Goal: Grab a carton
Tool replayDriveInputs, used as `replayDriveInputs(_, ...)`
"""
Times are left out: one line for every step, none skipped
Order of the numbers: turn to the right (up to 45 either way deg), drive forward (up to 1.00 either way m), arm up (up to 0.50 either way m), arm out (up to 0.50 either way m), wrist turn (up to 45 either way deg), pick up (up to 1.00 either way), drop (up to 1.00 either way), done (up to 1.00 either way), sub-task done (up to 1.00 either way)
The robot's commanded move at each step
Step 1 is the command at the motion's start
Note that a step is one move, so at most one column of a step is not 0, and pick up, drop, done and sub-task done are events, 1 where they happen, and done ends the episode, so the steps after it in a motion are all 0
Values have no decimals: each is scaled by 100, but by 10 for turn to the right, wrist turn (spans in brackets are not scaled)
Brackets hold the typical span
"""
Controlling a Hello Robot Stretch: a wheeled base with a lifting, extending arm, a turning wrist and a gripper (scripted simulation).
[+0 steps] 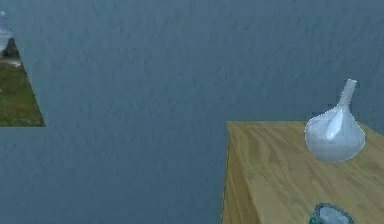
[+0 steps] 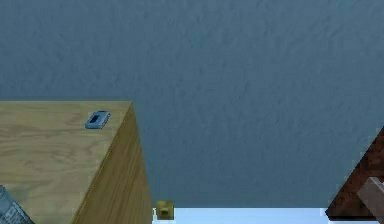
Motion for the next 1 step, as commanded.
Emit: replayDriveInputs(0,0,8,0,0,0,0,0,0)
